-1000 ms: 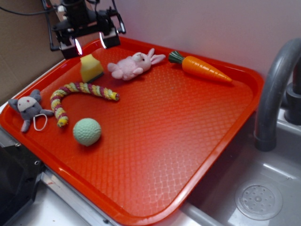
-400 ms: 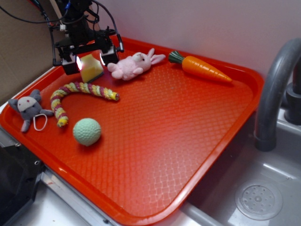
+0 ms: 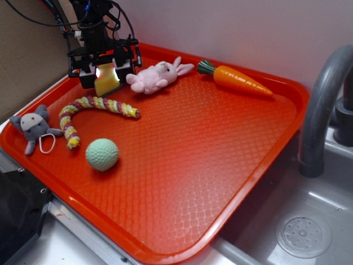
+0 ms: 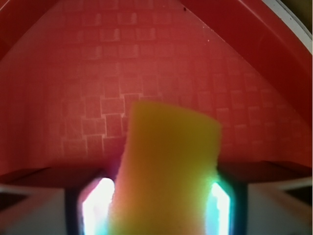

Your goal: Grab the green sponge.

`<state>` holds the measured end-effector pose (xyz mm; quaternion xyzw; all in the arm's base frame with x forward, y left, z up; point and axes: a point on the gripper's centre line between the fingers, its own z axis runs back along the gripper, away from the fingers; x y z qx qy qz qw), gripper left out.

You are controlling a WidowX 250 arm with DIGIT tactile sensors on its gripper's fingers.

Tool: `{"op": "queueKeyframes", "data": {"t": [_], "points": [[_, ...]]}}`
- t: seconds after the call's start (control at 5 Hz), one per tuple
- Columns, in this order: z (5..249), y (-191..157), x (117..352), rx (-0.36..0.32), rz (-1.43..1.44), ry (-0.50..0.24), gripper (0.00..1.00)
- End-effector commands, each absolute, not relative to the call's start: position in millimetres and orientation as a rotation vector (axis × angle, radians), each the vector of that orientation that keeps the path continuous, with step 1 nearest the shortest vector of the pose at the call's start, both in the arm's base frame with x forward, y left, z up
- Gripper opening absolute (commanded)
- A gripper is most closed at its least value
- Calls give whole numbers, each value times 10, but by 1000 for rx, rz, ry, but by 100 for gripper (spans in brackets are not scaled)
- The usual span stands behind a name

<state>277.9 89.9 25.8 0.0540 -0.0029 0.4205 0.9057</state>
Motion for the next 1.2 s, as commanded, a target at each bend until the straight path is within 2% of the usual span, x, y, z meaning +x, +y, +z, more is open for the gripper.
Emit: {"op": "queueKeyframes", "data": {"t": [0.0,0.2,0.4,0.6,0.8,1.0], "points": [[1028,574,2802,136,505,-138,0],[1527,200,2626,130,253,-120,0],[1926,-41,2441,84,48,-76,0],[2125,-193,2368,55,-18,-97,0],[2302,-271,2334,8,-39,-181,0],[2274,-238,2369,11,6,-208,0]]}}
